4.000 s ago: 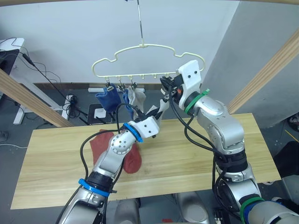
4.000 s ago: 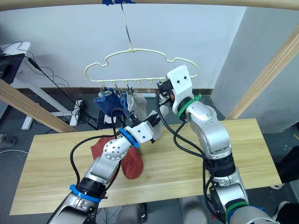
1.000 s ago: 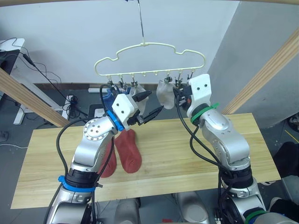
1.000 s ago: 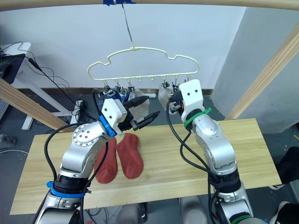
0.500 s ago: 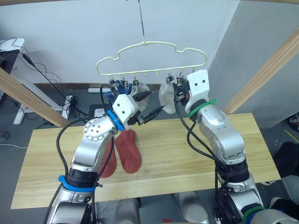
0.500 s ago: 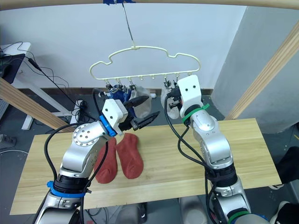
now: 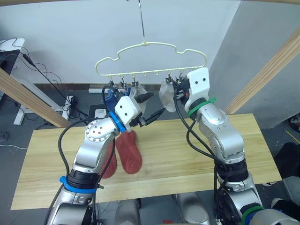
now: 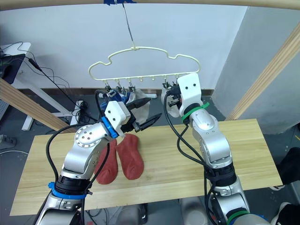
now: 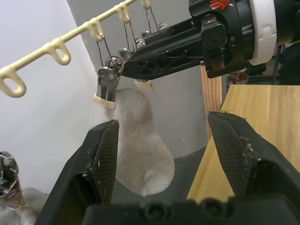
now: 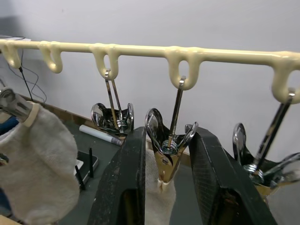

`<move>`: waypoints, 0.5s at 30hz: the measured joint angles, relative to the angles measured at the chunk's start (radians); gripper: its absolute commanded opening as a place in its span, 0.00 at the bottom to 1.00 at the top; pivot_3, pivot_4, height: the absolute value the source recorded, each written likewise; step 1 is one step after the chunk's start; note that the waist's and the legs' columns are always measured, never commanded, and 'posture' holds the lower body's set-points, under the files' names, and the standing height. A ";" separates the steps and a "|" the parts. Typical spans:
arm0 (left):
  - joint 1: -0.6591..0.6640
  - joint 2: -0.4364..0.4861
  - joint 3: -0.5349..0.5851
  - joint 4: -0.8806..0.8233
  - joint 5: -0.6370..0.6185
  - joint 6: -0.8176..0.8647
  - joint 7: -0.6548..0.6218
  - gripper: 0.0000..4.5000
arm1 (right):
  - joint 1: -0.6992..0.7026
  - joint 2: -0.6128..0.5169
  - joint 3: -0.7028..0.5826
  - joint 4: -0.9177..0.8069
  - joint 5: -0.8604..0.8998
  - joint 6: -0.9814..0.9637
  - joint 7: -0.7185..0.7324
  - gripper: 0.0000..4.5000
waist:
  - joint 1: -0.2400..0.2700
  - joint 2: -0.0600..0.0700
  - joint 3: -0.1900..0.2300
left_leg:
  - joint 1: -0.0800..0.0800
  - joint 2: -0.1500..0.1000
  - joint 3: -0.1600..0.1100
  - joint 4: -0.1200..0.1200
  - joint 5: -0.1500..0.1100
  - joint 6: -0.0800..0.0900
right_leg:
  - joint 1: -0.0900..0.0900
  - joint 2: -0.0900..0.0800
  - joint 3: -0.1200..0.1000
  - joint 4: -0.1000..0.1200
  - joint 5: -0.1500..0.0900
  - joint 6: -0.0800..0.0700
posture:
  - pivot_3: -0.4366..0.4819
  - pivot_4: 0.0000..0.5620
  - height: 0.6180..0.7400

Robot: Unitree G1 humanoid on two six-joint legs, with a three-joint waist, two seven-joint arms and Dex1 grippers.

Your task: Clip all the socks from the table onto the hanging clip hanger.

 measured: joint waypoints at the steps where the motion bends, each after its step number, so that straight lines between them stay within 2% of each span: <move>1: 0.000 0.000 0.000 0.000 0.000 0.000 0.000 0.74 | 0.000 0.000 0.001 0.000 0.000 0.001 0.005 0.30 | 0.000 0.000 0.000 | 0.000 0.000 0.000 0.000 0.000 0.000 | 0.000 0.000 0.000 0.000 0.000 0.000 | 0.25 0.51 1.00; 15: 0.013 0.000 0.000 0.000 0.009 0.000 0.003 0.74 | -0.052 -0.005 0.025 0.095 -0.001 -0.050 0.079 0.30 | 0.000 0.000 0.000 | 0.000 0.000 0.000 0.000 0.000 0.000 | 0.000 0.000 0.000 0.000 0.000 0.000 | 0.27 0.51 1.00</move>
